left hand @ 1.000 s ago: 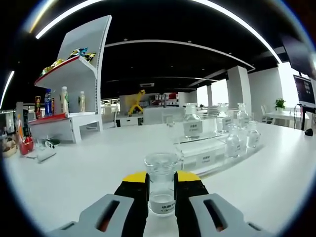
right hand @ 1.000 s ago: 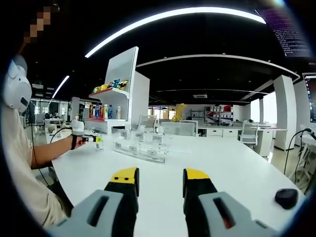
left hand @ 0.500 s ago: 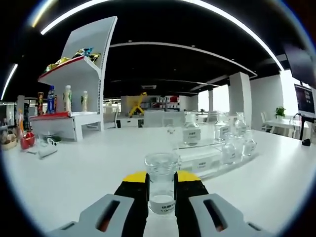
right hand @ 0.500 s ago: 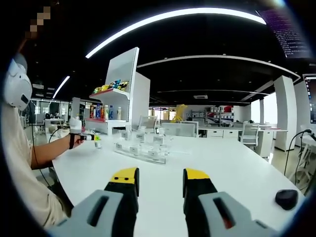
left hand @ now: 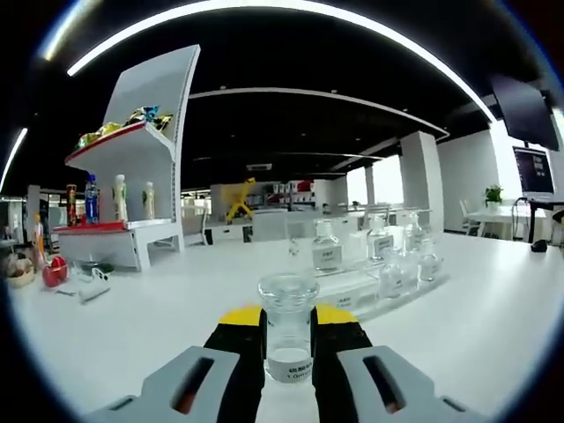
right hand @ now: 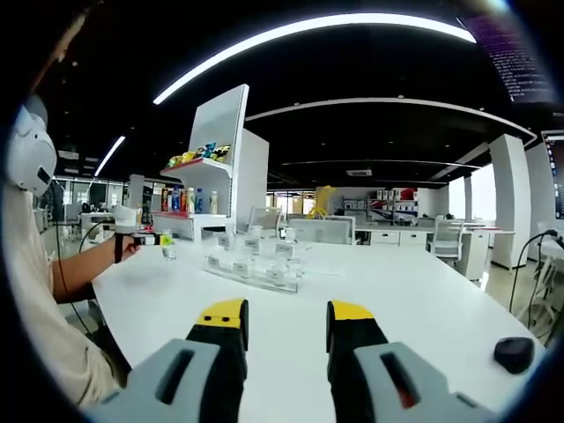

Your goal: Identify the label on the chemical reagent bottle, grasp the chemical reagent bottle, and place it in the designated position on the reagent rack

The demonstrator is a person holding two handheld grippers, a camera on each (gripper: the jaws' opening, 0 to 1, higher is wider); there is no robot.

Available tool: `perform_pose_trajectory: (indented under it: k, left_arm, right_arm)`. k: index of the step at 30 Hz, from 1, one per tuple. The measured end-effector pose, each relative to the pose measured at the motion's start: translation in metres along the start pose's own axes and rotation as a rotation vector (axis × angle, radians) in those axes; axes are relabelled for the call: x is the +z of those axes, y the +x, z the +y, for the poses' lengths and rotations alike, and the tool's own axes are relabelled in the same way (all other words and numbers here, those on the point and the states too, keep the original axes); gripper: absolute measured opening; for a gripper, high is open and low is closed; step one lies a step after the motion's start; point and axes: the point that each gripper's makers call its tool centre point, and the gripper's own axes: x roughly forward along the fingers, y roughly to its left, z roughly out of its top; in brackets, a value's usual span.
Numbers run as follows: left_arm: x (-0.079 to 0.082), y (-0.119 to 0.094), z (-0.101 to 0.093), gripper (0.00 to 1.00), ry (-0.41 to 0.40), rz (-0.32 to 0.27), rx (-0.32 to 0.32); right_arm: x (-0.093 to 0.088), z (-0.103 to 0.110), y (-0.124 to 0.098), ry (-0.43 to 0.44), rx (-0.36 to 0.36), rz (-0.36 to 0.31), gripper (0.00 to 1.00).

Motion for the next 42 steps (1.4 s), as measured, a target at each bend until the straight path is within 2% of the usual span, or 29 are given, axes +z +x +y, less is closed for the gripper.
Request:
perform_pose_trajectory:
  k: [6, 13, 17, 20, 25, 36, 42]
  left_arm:
    - [0.009, -0.016, -0.011, 0.19, 0.021, -0.018, -0.031]
    - [0.012, -0.032, -0.012, 0.19, 0.019, -0.019, -0.048]
    - [0.021, -0.042, -0.016, 0.19, 0.019, -0.028, -0.070]
    - [0.030, -0.046, -0.017, 0.19, 0.054, -0.031, -0.075]
    - [0.045, -0.050, -0.021, 0.19, 0.034, -0.048, -0.101]
    - [0.076, -0.045, -0.030, 0.19, 0.049, -0.077, -0.148]
    - [0.089, -0.029, -0.038, 0.19, 0.052, -0.093, -0.162]
  right_arm:
    - [0.001, 0.004, 0.001, 0.001, 0.012, -0.005, 0.35]
    - [0.003, 0.009, 0.002, 0.000, 0.028, -0.013, 0.35]
    - [0.001, 0.012, 0.004, 0.001, 0.033, -0.007, 0.35]
    - [0.002, 0.015, 0.006, 0.000, 0.039, -0.009, 0.35]
    - [0.000, 0.019, 0.009, 0.002, 0.052, -0.009, 0.35]
    - [-0.002, 0.024, 0.012, 0.004, 0.066, -0.004, 0.35]
    - [0.001, 0.025, 0.010, 0.000, 0.064, -0.011, 0.35]
